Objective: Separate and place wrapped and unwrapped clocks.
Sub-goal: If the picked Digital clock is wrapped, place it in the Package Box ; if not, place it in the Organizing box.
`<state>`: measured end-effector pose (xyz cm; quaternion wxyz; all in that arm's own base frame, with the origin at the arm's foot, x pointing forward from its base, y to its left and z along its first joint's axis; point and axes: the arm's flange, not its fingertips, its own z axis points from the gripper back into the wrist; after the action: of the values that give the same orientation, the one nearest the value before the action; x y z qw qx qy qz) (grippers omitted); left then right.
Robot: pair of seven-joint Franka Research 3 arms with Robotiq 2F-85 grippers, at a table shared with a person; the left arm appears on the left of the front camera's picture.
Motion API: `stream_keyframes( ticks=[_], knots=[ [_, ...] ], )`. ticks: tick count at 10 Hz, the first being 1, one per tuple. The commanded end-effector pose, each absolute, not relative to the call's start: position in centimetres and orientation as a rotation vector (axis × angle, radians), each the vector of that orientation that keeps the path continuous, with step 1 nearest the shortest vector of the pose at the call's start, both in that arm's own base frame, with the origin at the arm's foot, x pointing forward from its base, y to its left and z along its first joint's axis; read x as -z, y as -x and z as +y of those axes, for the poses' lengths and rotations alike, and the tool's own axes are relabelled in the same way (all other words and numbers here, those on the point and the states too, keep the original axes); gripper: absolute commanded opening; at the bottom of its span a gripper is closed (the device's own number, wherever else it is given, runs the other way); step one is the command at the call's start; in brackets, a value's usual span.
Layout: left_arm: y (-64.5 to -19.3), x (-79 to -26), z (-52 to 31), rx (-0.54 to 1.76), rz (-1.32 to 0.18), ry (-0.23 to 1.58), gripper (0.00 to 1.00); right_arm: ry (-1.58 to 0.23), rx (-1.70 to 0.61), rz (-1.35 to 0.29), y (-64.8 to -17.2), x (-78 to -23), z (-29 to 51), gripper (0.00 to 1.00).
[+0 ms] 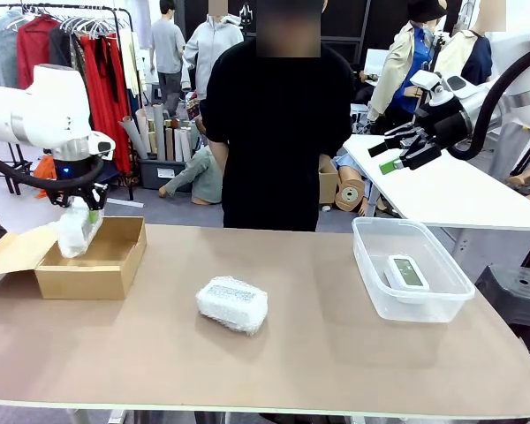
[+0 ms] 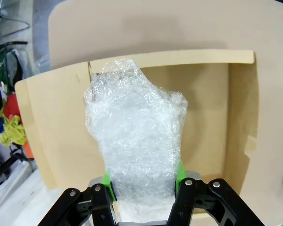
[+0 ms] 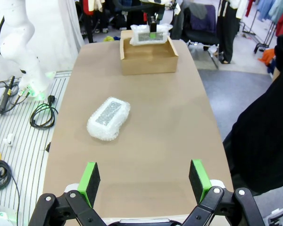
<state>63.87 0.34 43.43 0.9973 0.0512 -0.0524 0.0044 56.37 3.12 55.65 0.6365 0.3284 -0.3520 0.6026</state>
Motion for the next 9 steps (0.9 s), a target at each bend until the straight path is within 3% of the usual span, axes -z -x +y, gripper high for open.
stream_keyframes(
  ticks=[1,9],
  knots=[
    [-64.4,-42.6,0.1,-0.062,-0.126,-0.126,0.0,-0.746,-1.383,-0.809,-56.3,-55.8,3.1,1.0],
    [-64.7,-40.8,0.2,-0.104,-0.085,-0.18,0.0,-0.746,-1.383,-0.809,-56.3,-55.8,3.1,1.0]
  ],
)
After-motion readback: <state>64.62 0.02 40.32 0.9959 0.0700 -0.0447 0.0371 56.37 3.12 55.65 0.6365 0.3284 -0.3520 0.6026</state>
